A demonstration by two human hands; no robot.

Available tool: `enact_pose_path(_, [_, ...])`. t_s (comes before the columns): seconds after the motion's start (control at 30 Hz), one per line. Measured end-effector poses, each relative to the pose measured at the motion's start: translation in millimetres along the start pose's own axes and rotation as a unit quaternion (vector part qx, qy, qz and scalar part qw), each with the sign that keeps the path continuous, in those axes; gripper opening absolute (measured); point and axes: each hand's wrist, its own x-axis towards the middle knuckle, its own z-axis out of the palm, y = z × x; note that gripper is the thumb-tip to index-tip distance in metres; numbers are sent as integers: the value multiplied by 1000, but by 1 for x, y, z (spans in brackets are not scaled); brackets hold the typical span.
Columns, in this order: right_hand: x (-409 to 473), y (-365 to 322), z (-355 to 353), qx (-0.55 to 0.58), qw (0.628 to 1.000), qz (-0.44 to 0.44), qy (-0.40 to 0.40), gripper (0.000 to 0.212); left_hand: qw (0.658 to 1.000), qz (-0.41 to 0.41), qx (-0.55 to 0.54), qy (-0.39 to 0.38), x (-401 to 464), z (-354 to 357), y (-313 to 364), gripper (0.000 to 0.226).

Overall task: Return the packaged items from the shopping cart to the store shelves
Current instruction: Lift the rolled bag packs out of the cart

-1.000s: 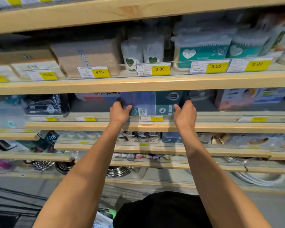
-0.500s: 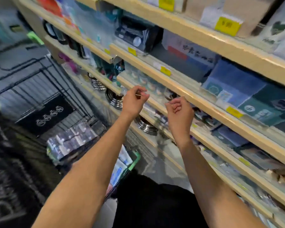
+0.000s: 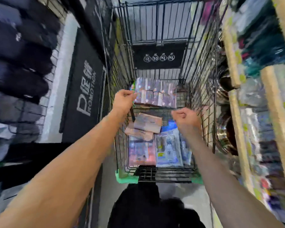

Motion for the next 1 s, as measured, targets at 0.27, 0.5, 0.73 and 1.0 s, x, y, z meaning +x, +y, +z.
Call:
enact_pose_path(0.27, [155, 70, 46, -141, 976, 86, -142, 17, 979, -77, 189, -15, 144, 66, -64, 39])
enact_pose_path(0.5, [235, 129, 75, -74, 968, 213, -106, 39, 973, -62, 222, 15, 195, 105, -84, 31])
enact_pose_path(0.73, [240, 138, 100, 54, 945, 296, -130, 50, 989, -100, 106, 15, 202, 101, -93, 35])
enact_pose_path(1.0, [169, 130, 72, 87, 959, 263, -64, 45, 955, -79, 254, -132, 174, 58, -52, 24])
